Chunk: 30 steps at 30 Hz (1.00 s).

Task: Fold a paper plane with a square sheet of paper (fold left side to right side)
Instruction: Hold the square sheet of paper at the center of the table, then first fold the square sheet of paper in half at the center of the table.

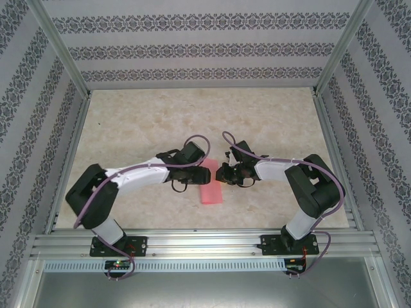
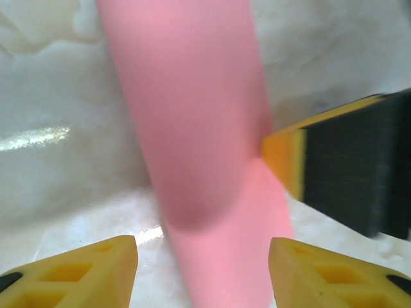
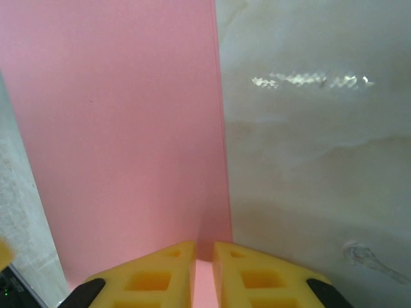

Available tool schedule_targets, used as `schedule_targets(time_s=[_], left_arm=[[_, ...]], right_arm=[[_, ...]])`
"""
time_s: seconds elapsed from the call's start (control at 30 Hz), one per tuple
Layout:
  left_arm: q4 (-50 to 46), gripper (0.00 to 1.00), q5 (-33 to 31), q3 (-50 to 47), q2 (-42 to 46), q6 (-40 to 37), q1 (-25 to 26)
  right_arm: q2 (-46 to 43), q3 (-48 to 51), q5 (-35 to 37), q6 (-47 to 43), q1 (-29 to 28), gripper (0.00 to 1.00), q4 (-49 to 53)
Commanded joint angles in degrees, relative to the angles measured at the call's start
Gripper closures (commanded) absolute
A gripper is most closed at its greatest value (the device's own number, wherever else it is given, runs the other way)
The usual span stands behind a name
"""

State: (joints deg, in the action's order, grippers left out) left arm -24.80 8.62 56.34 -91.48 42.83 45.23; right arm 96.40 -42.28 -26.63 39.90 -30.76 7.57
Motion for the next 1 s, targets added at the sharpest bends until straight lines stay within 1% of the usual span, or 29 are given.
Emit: schedule_targets(time_s=[0.0, 0.1, 0.23, 0.43, 0.6, 0.8, 0.97], left_arm=[[7.4, 0.47, 5.2, -3.8, 4.8, 2.3, -2.4], [12.7, 0.52, 9.2, -5.3, 5.3, 3.7, -3.0], [17.6, 0.55, 13.3, -5.7, 2.6, 5.0, -3.1], [20.2, 0.58, 14.9, -5.9, -1.3, 5.1, -3.1], [19.5, 0.59, 13.9, -6.5, -3.6, 4.4, -3.1], [13.9, 0.62, 11.0, -6.0, -5.8, 0.9, -3.2], [12.2, 0.63, 10.0, -6.3, -6.7, -0.1, -3.7]], right_arm=[[2.5, 0.5, 3.8, -1.2, -0.6, 0.83, 2.2], [2.5, 0.5, 3.9, -1.3, -0.6, 0.83, 2.3], [2.5, 0.4, 3.9, -1.3, -0.6, 0.83, 2.3], [2.4, 0.4, 3.9, -1.3, -0.7, 0.83, 2.5], [2.5, 0.4, 4.1, -1.3, -0.7, 0.83, 2.6], [2.7, 0.2, 4.4, -1.4, -0.7, 0.83, 2.9], [2.9, 0.2, 4.7, -1.5, -0.7, 0.83, 3.1]])
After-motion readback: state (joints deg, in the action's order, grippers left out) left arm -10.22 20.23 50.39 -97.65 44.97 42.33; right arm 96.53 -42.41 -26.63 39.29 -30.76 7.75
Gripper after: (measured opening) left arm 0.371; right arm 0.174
